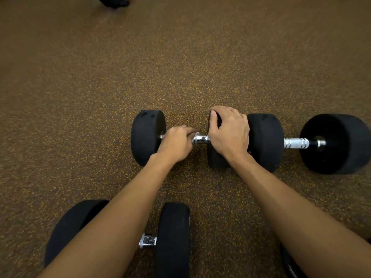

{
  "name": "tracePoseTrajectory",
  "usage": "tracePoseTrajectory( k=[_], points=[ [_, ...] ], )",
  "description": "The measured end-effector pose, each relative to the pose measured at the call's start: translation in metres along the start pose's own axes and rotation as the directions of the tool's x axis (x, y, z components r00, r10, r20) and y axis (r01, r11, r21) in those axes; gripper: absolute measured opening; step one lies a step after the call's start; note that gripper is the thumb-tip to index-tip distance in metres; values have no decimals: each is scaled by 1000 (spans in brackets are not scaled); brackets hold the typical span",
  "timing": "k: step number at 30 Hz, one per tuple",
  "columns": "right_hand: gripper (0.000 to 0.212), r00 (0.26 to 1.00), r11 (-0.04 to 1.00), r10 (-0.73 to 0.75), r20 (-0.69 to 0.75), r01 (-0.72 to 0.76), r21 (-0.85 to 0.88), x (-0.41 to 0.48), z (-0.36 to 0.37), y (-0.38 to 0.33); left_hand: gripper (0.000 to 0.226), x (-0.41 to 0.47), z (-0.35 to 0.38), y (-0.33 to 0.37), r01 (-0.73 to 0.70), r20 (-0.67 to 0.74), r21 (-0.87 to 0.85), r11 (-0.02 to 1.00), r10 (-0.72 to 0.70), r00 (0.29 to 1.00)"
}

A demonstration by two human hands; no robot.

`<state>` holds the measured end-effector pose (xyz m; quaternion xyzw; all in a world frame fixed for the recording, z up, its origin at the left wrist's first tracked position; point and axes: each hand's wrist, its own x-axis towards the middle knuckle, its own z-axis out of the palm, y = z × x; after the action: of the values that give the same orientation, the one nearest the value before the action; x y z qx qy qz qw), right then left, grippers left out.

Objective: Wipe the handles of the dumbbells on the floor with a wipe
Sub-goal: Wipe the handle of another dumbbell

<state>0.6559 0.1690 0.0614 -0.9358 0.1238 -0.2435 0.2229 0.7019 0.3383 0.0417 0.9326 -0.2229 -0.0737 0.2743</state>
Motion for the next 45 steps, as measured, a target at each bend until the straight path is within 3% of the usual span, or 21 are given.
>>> tracePoseTrajectory(
  k=[3,7,10,15,20,25,30,35,38,45],
  points=[
    [33,1000,999,2,-14,-2,34,1,-2,-1,28,-11,11,0,-108,-120,-81,991,98,988],
    [32,1000,999,1,-23,0,38,0,-3,-2,22,-26,19,-10,-94,-328,-124,988,49,944],
    [32,1000,999,6,-23,-5,42,1,-2,-2,19,-23,25,-7,-90,-398,-139,986,28,917],
    [34,1000,1000,2,-23,-1,30,1,-1,-1,20,-19,37,-4,-189,-359,-186,964,113,927],
    [35,1000,1000,-2,-31,3,31,0,-1,-1,20,-26,37,-12,-109,-436,-172,979,24,900],
    [36,1000,1000,0,-24,0,25,1,0,-1,23,-28,41,-5,-230,-405,-138,963,157,901],
    [35,1000,1000,5,-30,-5,23,2,1,0,25,-31,43,-17,-166,-460,-103,981,101,882],
    [35,999,1000,5,-39,-4,27,2,2,-1,33,-24,32,-27,-227,-284,-89,970,194,939],
    [35,999,1000,6,-37,-5,22,2,1,-1,41,-24,21,-29,-243,-206,28,970,244,948],
    [34,999,1000,3,-45,-1,27,2,0,-2,30,-17,29,-29,-386,-316,44,921,380,870]
  ],
)
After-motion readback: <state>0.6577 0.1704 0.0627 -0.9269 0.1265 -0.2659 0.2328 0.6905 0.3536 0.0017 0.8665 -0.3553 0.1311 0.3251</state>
